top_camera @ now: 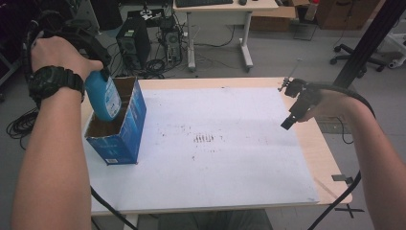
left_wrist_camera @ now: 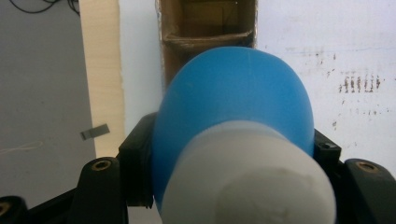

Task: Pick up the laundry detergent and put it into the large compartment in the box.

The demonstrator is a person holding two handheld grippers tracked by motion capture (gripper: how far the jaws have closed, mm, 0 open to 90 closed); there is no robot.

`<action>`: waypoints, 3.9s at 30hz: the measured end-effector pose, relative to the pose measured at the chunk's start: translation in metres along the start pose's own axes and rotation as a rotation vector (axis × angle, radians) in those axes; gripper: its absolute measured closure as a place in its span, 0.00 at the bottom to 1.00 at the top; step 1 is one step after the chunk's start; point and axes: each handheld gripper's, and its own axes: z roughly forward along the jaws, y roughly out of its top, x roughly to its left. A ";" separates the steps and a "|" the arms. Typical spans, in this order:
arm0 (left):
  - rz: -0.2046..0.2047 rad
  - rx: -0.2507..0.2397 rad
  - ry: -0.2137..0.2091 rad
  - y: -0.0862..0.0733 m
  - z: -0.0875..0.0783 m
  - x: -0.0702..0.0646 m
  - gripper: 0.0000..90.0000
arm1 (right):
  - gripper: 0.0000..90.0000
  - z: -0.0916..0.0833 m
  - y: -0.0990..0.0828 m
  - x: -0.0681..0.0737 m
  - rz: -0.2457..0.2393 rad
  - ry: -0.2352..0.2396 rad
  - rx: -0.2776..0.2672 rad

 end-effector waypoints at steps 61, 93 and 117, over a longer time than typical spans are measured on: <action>0.004 0.048 -0.028 -0.008 0.091 0.003 0.41 | 0.21 0.012 0.001 0.001 -0.002 0.015 0.007; 0.002 0.083 -0.026 -0.013 0.133 0.004 0.41 | 0.21 0.019 -0.001 0.000 -0.003 0.020 0.011; 0.009 0.102 -0.017 -0.015 0.151 0.005 0.41 | 0.21 0.019 0.000 0.000 0.000 0.018 0.012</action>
